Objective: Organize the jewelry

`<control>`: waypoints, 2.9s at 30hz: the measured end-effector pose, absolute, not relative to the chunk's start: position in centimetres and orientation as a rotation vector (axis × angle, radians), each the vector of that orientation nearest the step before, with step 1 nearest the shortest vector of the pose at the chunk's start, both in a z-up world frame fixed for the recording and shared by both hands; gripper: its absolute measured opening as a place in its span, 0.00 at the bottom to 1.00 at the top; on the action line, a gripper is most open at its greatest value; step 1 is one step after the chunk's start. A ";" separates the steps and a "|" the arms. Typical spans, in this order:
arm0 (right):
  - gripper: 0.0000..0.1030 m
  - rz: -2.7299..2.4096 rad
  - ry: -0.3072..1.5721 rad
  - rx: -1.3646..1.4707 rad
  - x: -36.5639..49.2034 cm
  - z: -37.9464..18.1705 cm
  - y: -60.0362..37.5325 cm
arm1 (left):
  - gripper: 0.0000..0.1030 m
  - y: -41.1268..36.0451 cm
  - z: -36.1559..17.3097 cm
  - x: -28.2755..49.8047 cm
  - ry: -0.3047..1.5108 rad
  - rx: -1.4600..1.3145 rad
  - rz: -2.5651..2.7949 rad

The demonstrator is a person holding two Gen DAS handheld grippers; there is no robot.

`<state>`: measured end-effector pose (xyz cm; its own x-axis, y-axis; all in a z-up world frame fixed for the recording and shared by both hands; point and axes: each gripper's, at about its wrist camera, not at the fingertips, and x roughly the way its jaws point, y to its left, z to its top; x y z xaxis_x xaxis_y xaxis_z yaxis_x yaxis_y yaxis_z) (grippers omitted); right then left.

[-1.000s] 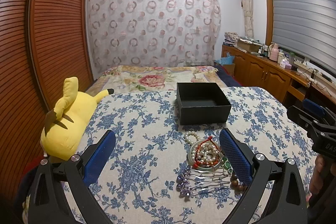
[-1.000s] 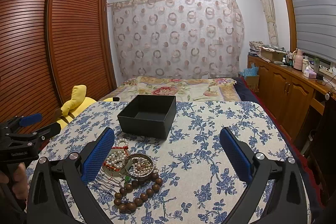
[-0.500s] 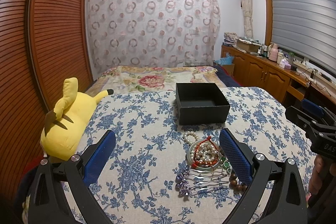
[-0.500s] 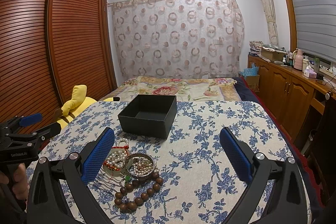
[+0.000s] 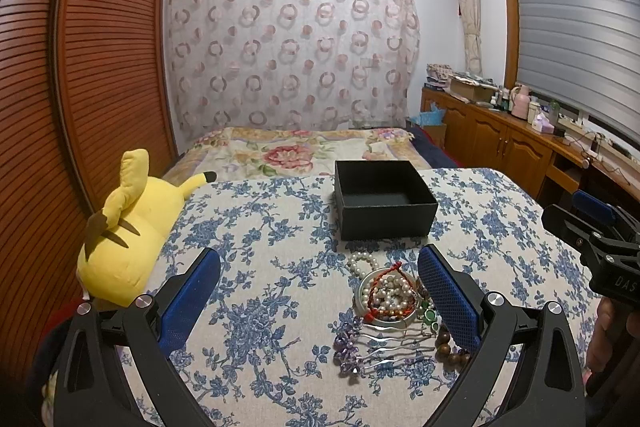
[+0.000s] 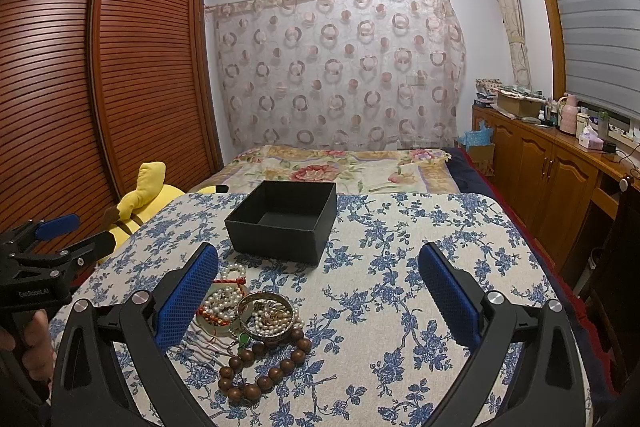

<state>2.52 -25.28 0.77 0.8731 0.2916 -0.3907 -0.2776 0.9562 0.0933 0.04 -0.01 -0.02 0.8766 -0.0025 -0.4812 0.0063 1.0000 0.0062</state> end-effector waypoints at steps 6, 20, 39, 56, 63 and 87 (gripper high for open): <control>0.98 0.297 0.413 0.034 2.5 0.8 -25.3 | 0.93 -0.4 0.5 0.0 0.503 0.007 -0.005; 0.98 0.298 0.413 0.034 2.5 0.8 -25.3 | 0.93 -0.9 0.3 0.1 0.501 0.007 -0.005; 0.98 0.309 0.435 0.026 3.4 -0.2 -25.2 | 0.93 -0.5 -1.0 0.7 0.534 -0.001 -0.028; 0.83 0.550 0.704 -0.055 7.7 -6.2 -22.2 | 0.93 0.7 -5.8 2.8 0.668 -0.026 -0.115; 0.83 0.601 0.791 -0.083 9.9 -7.6 -20.1 | 0.93 1.3 -7.5 3.4 0.720 -0.038 -0.147; 0.58 0.606 0.815 -0.079 10.6 -7.6 -20.9 | 0.38 -1.1 -7.6 8.1 0.782 -0.043 -0.322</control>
<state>10.61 -20.94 -7.61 0.5277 0.4767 -0.7030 -0.5358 0.8291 0.1600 8.14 -1.14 -7.59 0.6629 -0.3007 -0.6857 0.2690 0.9503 -0.1566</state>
